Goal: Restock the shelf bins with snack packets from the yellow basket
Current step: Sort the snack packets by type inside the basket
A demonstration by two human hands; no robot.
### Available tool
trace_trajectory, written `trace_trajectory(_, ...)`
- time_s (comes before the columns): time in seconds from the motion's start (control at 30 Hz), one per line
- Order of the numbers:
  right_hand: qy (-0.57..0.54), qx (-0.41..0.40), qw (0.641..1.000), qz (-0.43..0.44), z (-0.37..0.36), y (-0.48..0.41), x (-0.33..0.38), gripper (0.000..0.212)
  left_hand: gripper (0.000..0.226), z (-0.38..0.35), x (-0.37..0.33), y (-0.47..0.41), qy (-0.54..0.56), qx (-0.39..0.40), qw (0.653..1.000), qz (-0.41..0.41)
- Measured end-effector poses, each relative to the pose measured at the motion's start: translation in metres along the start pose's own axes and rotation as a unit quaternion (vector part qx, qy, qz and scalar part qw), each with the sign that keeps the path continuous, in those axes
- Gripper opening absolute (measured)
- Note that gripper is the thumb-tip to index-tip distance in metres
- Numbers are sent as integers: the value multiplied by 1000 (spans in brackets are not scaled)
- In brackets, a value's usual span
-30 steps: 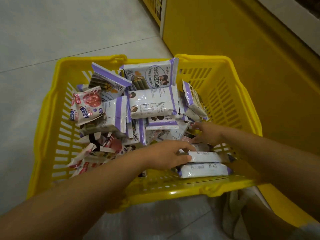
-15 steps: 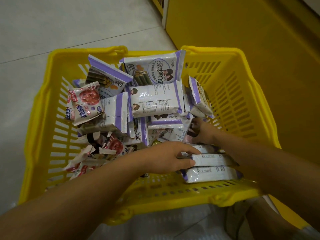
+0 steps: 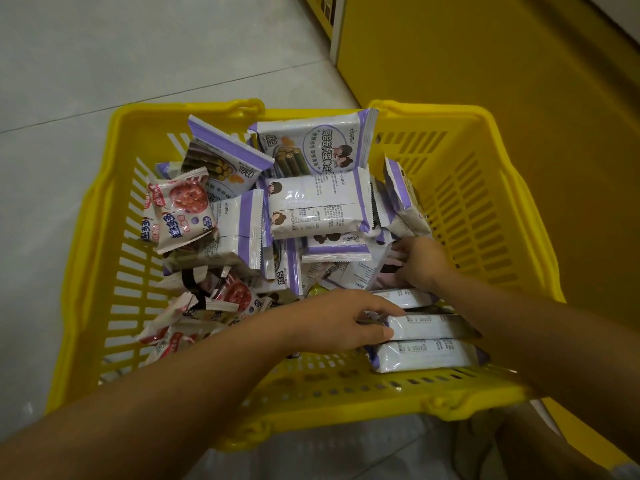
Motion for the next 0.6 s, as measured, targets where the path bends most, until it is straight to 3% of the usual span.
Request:
trace_trajectory(0.13, 109, -13, 991, 72, 13, 16, 9, 25, 41, -1, -1, -1, -6, -1, 1000, -2)
trace_trajectory(0.2, 187, 9, 976, 113, 17, 26, 12, 27, 42, 0, -4, -1, -11, -3, 1000, -7)
trace_trajectory(0.37, 178, 63, 974, 125, 28, 44, 17, 42, 39, 1, -8, -1, -8, -17, 1000, -17)
trace_trajectory(0.6, 198, -4, 968, 155, 54, 67, 7, 35, 30, 7, -3, -1, 26, -59, 997, 36)
Point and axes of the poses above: each hand's wrist, its own y-axis away from the middle knuckle, its own z-axis out of the back of the hand, x = y × z, the point moved 6 cm from there along -y, towards the middle knuckle, and after that the axes turned 5 degrees about -x, right-handed, at the moved point
